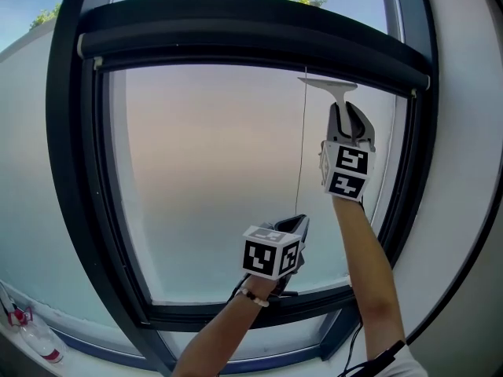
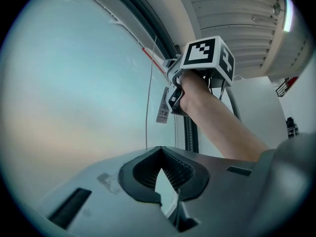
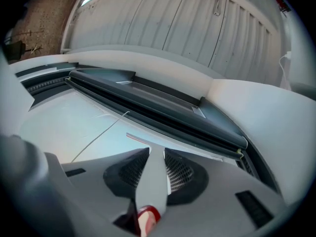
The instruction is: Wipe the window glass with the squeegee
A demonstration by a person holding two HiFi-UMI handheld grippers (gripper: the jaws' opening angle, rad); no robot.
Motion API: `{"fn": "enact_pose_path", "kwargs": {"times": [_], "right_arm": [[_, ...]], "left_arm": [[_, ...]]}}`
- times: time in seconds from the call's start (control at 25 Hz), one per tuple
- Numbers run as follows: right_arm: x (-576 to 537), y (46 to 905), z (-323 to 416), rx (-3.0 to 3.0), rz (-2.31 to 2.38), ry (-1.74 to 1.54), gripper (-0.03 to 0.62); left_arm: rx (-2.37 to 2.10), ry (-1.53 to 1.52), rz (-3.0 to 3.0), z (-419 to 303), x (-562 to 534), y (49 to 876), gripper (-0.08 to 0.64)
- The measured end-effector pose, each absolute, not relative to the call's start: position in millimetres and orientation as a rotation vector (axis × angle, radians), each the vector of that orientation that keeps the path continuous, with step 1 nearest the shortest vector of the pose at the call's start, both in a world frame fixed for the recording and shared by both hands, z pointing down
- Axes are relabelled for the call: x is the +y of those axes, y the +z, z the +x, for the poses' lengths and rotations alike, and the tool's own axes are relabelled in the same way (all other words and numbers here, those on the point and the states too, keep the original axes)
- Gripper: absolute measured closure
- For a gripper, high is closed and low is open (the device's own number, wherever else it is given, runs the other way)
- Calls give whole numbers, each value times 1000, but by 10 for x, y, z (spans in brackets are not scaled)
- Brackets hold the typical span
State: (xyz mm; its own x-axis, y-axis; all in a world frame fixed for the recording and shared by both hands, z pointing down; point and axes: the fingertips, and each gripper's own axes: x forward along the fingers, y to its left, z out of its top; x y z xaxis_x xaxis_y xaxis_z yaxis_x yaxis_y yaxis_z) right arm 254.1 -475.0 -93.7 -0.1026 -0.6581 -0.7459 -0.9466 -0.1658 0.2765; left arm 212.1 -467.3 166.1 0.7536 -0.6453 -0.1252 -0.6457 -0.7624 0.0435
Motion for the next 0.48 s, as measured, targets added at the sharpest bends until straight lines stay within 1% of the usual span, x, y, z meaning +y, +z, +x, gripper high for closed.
{"fn": "enact_pose_path", "kwargs": {"times": [0.28,0.48], "right_arm": [[-4861,-760,2526,1816,-1844,1116,503],[-4826,-452,2543,1843,-1872,1113,503]], "left_arm": [[1095,196,-2965,2053,-4596,1837,561],[1107,182,-3001,1989,-4554,2057,561]]}}
